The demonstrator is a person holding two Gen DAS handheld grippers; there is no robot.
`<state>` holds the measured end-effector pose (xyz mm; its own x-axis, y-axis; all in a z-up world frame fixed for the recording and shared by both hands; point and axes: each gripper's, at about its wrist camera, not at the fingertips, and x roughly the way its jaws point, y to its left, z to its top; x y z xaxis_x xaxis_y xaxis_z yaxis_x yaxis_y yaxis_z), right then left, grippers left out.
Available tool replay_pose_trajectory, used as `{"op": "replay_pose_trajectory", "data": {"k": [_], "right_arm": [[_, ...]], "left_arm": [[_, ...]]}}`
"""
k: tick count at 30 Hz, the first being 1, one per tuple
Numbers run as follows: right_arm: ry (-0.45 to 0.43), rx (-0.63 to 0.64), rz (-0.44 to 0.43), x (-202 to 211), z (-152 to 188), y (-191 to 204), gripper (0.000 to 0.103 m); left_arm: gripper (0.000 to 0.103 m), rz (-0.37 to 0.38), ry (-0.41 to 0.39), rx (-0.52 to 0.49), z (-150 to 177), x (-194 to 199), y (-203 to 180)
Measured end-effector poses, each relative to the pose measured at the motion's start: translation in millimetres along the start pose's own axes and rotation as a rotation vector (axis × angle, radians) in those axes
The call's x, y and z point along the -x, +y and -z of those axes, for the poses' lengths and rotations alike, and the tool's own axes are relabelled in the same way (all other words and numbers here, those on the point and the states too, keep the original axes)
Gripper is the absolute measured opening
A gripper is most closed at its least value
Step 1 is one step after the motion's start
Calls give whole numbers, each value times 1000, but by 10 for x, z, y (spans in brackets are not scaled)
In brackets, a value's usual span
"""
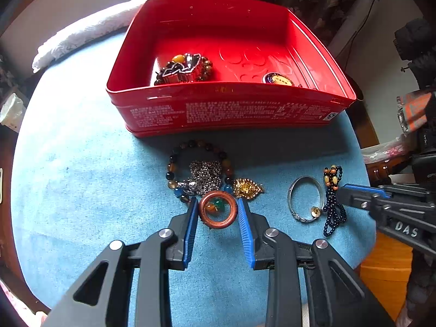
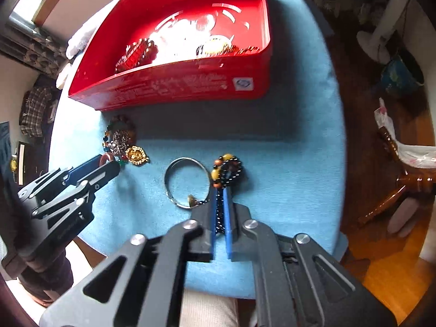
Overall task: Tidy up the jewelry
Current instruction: 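Lift the black bead necklace with the right tool while the left tool holds the ring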
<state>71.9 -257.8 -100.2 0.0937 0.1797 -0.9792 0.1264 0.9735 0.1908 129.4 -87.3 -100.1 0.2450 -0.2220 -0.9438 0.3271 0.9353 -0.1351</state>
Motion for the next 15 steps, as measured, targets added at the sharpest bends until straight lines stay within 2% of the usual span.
{"op": "replay_pose_trajectory", "data": {"k": [1,6,9,15], "right_arm": [[9,-7,4,-39,-10,-6,22],[21,-42,-10,-168,-48,-59,23],[5,-32,-12,-159,-52,-66,14],[-29,-37,-22,-39,29,-113,12]], "left_arm": [[29,0,0,1,-3,-3,3],[29,3,10,4,-10,-43,18],[29,5,11,4,-15,-52,18],[29,4,9,2,-10,-46,22]]}}
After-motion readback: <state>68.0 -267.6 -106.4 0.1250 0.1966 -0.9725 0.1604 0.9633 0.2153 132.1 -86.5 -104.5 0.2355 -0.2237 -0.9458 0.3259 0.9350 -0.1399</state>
